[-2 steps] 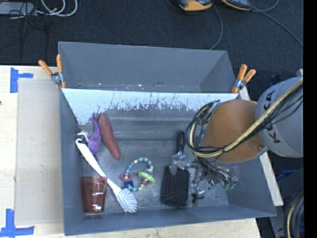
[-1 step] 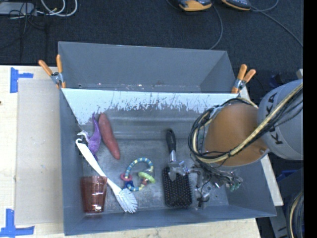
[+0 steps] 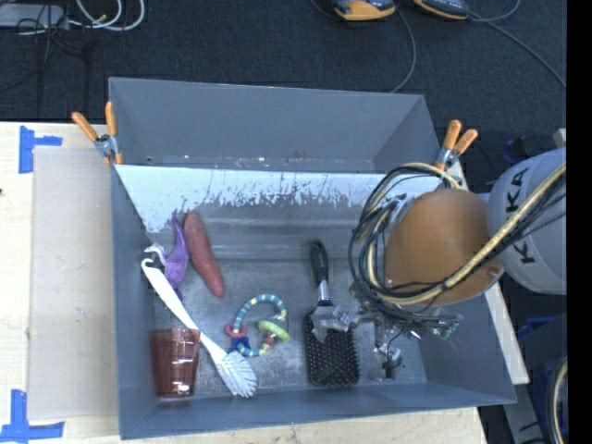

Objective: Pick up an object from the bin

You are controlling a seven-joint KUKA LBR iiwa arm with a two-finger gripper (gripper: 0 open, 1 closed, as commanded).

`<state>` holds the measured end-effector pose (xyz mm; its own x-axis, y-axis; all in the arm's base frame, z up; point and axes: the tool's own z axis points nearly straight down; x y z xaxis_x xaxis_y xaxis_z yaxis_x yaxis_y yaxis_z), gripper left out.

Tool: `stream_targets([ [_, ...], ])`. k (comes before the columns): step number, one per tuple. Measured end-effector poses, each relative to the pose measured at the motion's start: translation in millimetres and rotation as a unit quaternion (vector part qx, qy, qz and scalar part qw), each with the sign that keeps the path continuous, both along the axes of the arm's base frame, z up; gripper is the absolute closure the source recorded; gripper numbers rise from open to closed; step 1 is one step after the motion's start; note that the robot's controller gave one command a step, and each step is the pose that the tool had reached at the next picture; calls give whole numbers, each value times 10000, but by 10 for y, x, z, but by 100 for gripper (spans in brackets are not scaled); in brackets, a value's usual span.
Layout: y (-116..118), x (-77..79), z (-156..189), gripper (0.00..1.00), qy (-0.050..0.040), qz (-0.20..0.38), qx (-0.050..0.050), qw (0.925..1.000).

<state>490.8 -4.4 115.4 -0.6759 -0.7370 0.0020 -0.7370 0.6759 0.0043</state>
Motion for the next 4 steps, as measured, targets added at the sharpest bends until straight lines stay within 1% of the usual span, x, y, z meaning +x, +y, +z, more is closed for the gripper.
stream_targets([
  [1, -127, -17, -458, 0, -19, 1257, 36, 9921],
  [2, 36, 7, -436, 100, -23, 2518, 0, 9678],
  [4, 34, 1, -397, 100, -10, 2508, 0, 9680],
])
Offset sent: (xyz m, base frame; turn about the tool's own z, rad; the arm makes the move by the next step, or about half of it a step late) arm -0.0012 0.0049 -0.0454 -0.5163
